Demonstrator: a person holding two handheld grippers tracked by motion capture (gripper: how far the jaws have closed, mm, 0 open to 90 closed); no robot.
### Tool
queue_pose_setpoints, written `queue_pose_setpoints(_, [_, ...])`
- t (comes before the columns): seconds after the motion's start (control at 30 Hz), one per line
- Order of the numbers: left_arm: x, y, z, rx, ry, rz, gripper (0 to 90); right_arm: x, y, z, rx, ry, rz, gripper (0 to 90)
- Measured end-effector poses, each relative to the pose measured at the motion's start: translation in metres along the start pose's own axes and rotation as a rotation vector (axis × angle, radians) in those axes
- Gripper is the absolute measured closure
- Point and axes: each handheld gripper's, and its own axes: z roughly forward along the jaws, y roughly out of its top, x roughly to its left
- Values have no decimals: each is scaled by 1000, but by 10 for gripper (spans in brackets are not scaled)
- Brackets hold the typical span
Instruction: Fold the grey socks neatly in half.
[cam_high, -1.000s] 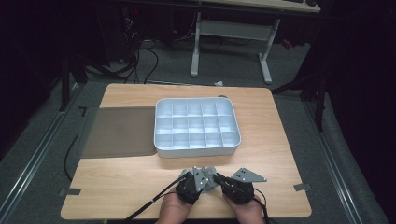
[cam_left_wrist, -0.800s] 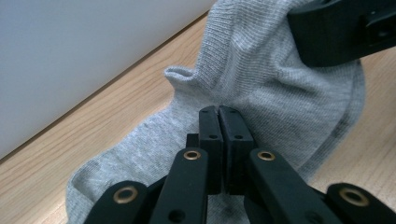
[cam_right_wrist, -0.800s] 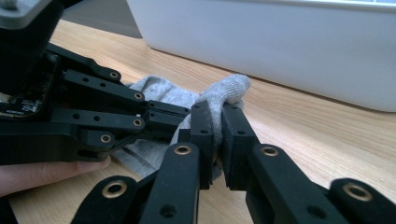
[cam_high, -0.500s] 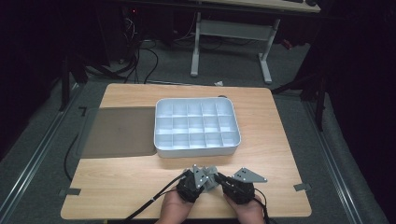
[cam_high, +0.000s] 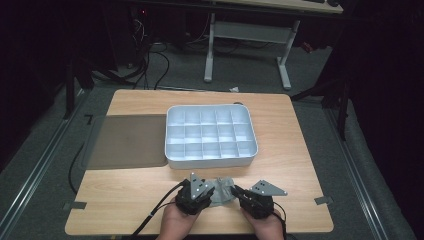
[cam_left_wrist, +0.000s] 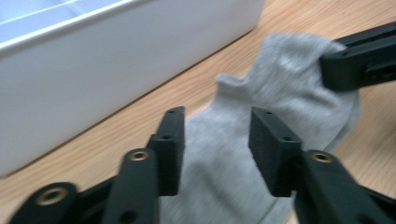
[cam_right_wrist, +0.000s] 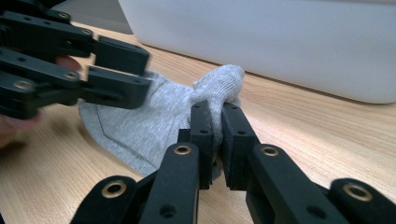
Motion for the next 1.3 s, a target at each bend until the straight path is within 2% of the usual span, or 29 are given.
queue_pose_setpoints(0.13, [16,-13,-5,6,-43,-68,429,2,0,-2,0,-12,-2,854])
queue_pose_setpoints(0.17, [16,-13,-5,6,-43,-68,415,2,0,-2,0,-12,-2,854])
queue_pose_setpoints(0.2, [20,-16,-6,3,-56,-92,403,3,0,-3,-2,-16,-5,854])
queue_pose_setpoints(0.27, [22,-19,-5,11,-71,-113,392,2,1,-4,-2,-22,-3,854])
queue_pose_setpoints(0.3, [22,-19,-5,11,-71,-113,401,2,1,-4,-2,-22,-3,854])
queue_pose_setpoints(0.37, [26,-25,-4,21,-87,-149,429,1,1,-2,8,-27,3,853])
queue_pose_setpoints(0.43, [27,-25,-4,22,-92,-151,470,1,2,-1,15,-31,3,853])
queue_pose_setpoints(0.53, [31,-26,-4,27,-100,-185,616,1,5,-1,25,-38,0,853])
queue_pose_setpoints(0.63, [30,-26,-5,23,-99,-190,739,2,8,-2,31,-44,-17,854])
queue_pose_setpoints(0.73, [31,-27,-6,12,-100,-192,799,2,10,-3,36,-48,-16,853])
queue_pose_setpoints(1.03, [32,-28,-7,-5,-114,-212,817,5,11,-1,43,-48,-29,852])
queue_pose_setpoints(1.17, [34,-29,-8,-13,-126,-216,820,10,15,0,38,-47,-62,851])
queue_pose_setpoints(1.3, [37,-29,-9,-27,-143,-241,819,12,18,1,38,-52,-76,851])
